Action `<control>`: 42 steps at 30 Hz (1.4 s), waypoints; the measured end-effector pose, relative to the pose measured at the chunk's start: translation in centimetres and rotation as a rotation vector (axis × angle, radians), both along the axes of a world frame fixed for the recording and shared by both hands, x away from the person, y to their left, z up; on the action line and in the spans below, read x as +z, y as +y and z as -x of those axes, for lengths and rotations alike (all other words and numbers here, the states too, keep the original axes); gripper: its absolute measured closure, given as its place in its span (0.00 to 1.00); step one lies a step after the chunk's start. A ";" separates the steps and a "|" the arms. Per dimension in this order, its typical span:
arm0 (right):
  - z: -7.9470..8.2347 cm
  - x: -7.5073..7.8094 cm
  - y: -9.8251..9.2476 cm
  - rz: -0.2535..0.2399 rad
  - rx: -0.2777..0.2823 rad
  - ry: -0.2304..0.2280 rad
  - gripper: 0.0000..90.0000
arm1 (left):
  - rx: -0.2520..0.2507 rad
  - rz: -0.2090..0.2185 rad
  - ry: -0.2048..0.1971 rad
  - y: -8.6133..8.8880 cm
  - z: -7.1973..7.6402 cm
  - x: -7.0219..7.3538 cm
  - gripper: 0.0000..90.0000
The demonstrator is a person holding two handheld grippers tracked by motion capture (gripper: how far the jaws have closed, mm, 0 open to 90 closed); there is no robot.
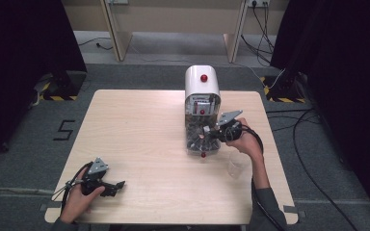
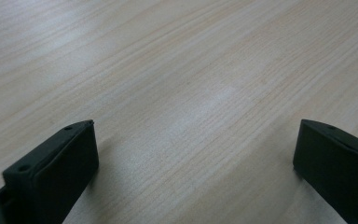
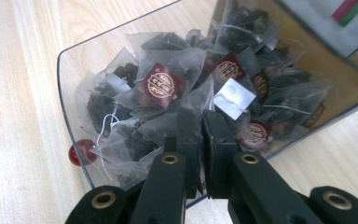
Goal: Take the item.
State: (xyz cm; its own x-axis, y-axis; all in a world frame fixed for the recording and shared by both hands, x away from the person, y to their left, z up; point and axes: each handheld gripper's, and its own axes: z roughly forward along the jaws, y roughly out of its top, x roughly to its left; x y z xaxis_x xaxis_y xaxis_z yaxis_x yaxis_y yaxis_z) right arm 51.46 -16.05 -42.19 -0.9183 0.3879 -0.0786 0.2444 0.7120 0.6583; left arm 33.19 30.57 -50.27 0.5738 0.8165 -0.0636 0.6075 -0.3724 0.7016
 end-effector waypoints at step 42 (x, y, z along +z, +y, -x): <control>3.8 6.1 -2.1 -0.124 -0.036 -0.235 0.97 | 0.000 0.000 0.000 0.0 0.0 0.0 0.00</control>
State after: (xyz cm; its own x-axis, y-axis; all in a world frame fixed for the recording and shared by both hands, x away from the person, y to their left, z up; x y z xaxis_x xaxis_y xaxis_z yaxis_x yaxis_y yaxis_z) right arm 47.71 -18.11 -36.08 -0.8661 0.4395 -0.2382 0.0979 0.6164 0.7814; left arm 33.19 30.57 -50.27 0.5739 0.8165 -0.0634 0.6074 -0.3724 0.7016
